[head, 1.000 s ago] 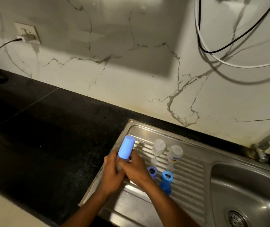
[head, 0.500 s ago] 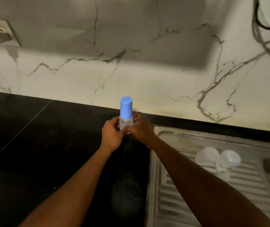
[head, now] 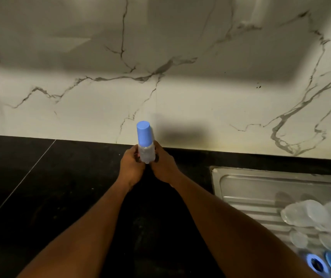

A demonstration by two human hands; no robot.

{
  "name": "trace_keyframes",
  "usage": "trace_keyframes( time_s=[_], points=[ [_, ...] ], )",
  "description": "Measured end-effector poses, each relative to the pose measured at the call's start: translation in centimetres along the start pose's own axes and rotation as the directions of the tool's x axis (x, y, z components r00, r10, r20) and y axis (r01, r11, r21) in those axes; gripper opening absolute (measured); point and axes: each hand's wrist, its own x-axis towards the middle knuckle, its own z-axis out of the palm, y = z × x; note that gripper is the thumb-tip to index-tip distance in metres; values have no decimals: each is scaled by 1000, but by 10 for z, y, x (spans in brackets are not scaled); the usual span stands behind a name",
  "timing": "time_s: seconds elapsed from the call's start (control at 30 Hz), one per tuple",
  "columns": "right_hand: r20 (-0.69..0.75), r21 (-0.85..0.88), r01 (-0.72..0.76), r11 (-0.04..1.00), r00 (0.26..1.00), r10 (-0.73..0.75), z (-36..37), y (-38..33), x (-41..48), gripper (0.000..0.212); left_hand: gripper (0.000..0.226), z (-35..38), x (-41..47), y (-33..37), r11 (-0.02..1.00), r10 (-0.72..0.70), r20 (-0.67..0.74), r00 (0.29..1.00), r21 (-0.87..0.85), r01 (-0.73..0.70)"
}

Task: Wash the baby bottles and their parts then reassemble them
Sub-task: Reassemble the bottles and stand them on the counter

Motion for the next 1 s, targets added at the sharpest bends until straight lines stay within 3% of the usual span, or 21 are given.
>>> trace_keyframes(
  time_s=[0.2, 0.3, 0.43, 0.53, 0.6, 0.7, 0.8, 1.0],
  points=[
    [8, 18, 20, 1000, 1000, -21, 6, 8, -2, 60, 48, 7, -3, -14, 1000, -23, 34, 999, 2, 23],
    [-45, -3, 4, 1000, 999, -4, 5, 4, -12, 62, 59, 14, -10, -19, 994, -80, -57, 995, 73, 85],
    [-133, -122, -24, 992, 991, 7, -14, 13, -42, 56, 21, 28, -59, 9, 960, -80, -225, 971, 245, 136],
    [-89, -355, 62, 933, 991, -99, -40, 21, -70, 47, 8, 50, -98, 30, 905, 66, -148, 987, 425, 3],
    [-43, -412, 135, 901, 985, -167, -53, 26, -77, 36, 13, 62, -107, 39, 883, 134, -52, 990, 459, -96],
    [-28, -471, 218, 854, 965, -262, -116, 26, -128, 21, 22, 107, -140, 78, 867, 242, 54, 969, 436, -242],
    [58, -469, 318, 824, 942, -331, -178, 26, -173, 22, 29, 148, -170, 114, 829, 318, 113, 942, 449, -333],
    [148, -490, 403, 773, 912, -383, -282, 78, -248, 19, 25, 238, -239, 174, 844, 346, 156, 925, 378, -380]
  ],
)
